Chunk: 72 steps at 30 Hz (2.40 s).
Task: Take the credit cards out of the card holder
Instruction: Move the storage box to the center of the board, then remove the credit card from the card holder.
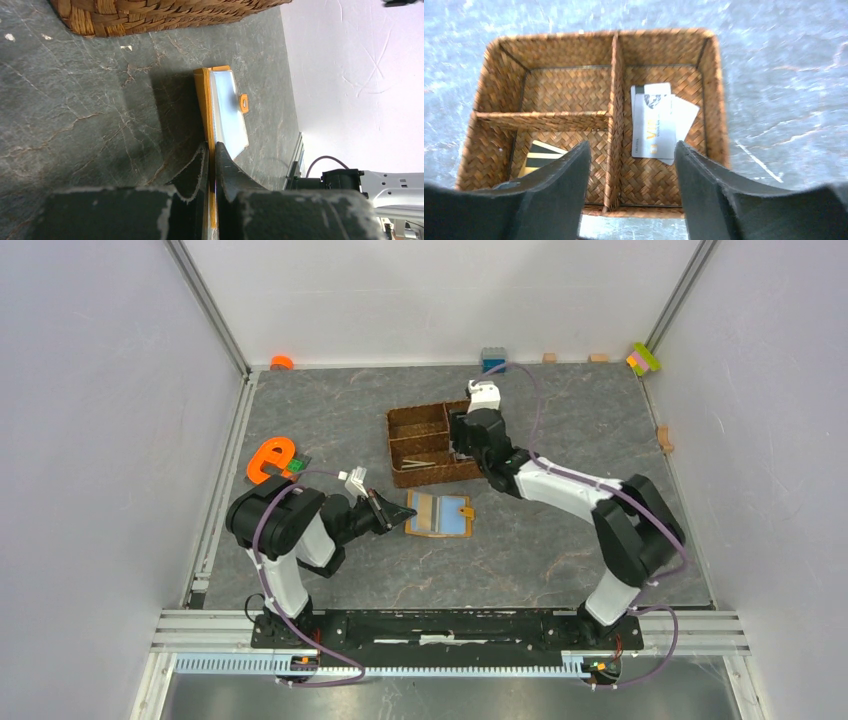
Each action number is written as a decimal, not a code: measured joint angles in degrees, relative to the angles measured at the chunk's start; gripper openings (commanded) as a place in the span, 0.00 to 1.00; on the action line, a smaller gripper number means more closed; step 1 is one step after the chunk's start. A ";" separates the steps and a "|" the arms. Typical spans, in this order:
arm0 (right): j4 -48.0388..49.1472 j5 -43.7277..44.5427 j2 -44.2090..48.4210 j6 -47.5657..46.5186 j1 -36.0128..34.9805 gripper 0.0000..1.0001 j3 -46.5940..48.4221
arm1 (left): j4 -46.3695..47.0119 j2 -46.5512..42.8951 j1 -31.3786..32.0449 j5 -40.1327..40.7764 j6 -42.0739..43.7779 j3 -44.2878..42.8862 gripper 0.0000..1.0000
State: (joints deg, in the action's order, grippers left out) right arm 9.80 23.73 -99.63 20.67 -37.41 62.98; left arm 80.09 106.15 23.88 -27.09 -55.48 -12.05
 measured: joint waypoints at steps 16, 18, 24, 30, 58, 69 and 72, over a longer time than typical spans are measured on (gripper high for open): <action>13.75 9.64 30.10 -8.37 -1.60 0.98 -29.29 | 2.97 -0.94 1.62 1.64 0.48 3.10 0.02; 17.51 9.03 34.56 -8.55 -1.60 0.98 -34.95 | 3.61 -0.94 1.68 1.66 0.48 3.41 0.02; 21.55 5.31 42.34 -5.46 -1.60 0.98 -41.40 | 4.50 -1.73 1.73 1.75 0.52 5.53 0.02; 22.69 -2.56 40.85 -3.34 -1.66 0.98 -42.10 | 4.57 -2.03 2.05 1.75 0.55 5.84 0.02; 35.15 -34.03 12.26 6.75 -8.72 0.33 -38.73 | 4.90 -2.16 2.99 1.49 0.55 3.80 0.02; 33.05 -34.23 4.13 11.21 -8.13 0.24 -35.82 | 4.87 -2.16 3.26 1.53 0.61 3.78 0.10; 32.89 -34.25 3.02 12.83 -7.26 0.24 -35.32 | 4.85 -2.03 3.26 1.53 0.68 3.72 0.16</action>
State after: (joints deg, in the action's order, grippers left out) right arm 42.70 -10.52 -96.62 33.50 -44.66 27.66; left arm 84.95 104.12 27.14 -25.56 -54.81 -8.34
